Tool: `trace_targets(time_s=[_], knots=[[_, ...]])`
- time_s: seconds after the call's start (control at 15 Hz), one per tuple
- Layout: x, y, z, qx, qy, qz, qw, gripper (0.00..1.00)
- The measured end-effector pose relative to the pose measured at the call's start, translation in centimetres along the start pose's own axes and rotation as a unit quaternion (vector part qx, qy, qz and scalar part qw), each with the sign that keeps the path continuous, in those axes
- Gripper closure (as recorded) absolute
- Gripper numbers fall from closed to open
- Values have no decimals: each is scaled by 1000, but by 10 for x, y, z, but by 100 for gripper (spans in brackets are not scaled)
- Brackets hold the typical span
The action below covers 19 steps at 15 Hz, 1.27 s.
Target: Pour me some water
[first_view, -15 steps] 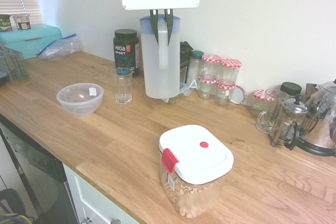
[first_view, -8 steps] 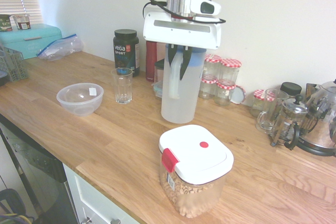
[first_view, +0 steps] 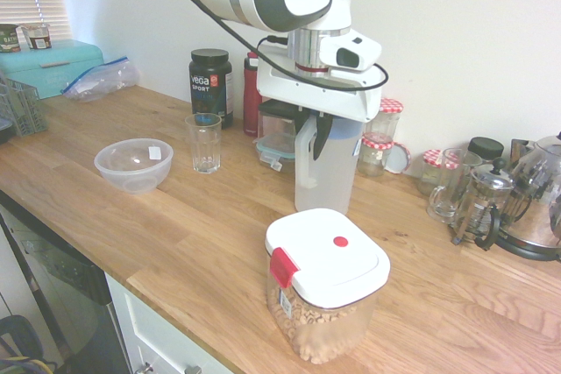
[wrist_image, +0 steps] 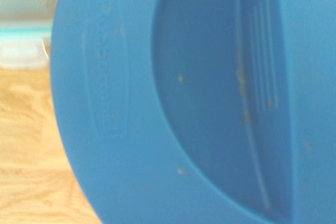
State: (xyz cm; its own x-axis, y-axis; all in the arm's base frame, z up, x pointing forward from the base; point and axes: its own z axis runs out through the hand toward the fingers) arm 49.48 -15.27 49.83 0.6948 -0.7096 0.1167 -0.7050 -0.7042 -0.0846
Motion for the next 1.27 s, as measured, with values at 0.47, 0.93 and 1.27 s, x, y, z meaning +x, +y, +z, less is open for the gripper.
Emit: trace_targets(time_s=[0.47, 0.93, 1.27], knots=[[-8, -4, 5, -12, -4, 10, 1000, 0], [-15, 0, 0, -37, -17, 12, 999, 0], [-34, 13, -31, -48, -33, 21, 998, 0]])
